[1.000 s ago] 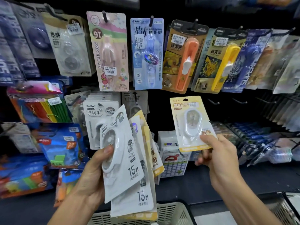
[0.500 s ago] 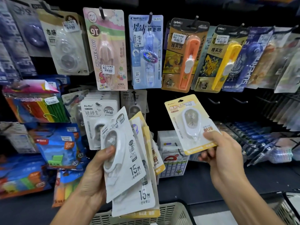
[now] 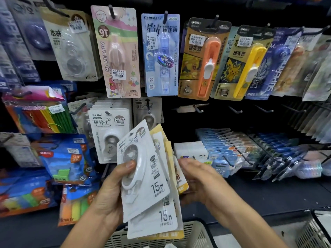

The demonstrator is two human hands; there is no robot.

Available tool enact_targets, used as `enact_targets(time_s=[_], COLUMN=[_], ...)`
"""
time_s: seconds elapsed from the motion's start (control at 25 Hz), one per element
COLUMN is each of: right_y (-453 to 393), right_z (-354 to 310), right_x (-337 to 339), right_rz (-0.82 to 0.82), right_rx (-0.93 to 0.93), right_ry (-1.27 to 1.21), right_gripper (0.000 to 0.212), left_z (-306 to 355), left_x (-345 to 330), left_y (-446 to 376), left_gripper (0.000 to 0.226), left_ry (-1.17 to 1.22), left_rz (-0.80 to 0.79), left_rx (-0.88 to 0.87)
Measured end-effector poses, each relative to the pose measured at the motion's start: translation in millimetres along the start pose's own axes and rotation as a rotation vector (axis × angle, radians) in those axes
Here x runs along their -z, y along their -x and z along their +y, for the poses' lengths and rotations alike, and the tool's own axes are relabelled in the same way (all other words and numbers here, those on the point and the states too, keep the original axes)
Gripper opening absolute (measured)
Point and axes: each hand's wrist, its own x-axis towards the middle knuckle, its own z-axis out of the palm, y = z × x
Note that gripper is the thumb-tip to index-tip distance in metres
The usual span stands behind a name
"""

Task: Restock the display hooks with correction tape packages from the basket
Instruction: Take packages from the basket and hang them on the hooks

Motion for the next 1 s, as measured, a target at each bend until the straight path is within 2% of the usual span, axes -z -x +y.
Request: enact_targets(time_s=[0.04, 0.16, 0.36, 0.44, 0.56, 0.6, 0.64, 0.72, 0.8, 0.88, 1.0], right_y=[0, 0, 4, 4, 3, 3, 2, 0, -2, -3, -2], right_z=[2, 6, 8, 14, 22, 22, 20, 13, 4, -3, -7], right_x=[-6, -11, -20, -28, -36, -35, -33, -25, -10, 6, 24], right_rz=[-0.056, 0.022, 0.017, 0.104, 0.307, 0.355, 0.389, 0.442, 0.493, 0.544, 0.599], right_rx=[0.035, 0.118, 0.033, 0.055, 0.175, 0.234, 0.289, 0.369, 0.400, 0.399, 0.420], right_ry=[0.090, 0.236, -0.112, -0.170, -0.077, -0.016, 0.031, 0.050, 0.004, -0.018, 0.062], right_gripper=[0.033, 0.026, 0.021, 0.022, 0.029, 0.030, 0.030, 0.030, 0.027, 0.018, 0.015], left_z=[-1, -3, -3, -6, -10, -10, -8, -2, 6, 12, 19], left_x=[-1, 0, -3, -7, -18, -15, -14, -15, -10, -3, 2], left_y=[0, 1, 0, -1, -7, -12, -13, -11, -2, 2, 3], left_gripper=[0.072, 0.079, 0.081, 0.066, 0.008, 0.025, 0.029, 0.014, 0.025, 0.021, 0.027], left_ry=[0.003, 0.000, 0.021, -0.001, -0.138, -0.178, -0.221, -0.248, -0.212, -0.191, -0.156], left_rz=[0.009, 0.056, 0.102, 0.097, 0.158, 0.186, 0.206, 0.227, 0.212, 0.224, 0.215], left_rx=[0.033, 0.117, 0.084, 0.092, 0.057, -0.009, -0.039, -0.052, -0.053, -0.084, -0.136])
